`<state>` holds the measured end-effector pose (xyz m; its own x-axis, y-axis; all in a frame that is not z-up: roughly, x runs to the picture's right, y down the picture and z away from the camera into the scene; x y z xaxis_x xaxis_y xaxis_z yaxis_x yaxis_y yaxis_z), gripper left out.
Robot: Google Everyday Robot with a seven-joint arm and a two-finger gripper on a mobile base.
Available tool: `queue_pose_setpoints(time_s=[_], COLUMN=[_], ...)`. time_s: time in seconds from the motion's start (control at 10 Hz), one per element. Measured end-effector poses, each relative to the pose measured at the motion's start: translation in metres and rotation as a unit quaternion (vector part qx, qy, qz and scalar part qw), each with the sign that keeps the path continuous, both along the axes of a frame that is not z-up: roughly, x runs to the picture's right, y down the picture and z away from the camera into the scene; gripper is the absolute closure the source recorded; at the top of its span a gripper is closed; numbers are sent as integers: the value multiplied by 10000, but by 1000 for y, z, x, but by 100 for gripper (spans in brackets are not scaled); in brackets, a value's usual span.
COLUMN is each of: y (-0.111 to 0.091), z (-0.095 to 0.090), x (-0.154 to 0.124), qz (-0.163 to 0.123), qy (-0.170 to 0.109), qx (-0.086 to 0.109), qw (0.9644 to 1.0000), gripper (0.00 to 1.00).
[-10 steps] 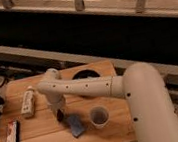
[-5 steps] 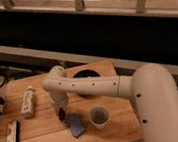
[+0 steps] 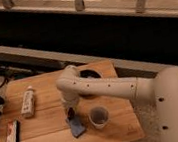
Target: Place the pepper on the white sponge
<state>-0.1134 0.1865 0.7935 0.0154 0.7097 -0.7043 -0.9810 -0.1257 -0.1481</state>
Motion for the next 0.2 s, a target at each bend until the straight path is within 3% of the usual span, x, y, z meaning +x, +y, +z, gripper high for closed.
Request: queue_pose_setpoints(time_s=[0.2], y=[6], z=[-4], x=[9], qz=[-45], qy=[-12], qx=[-14], qw=[10000], gripper=[79])
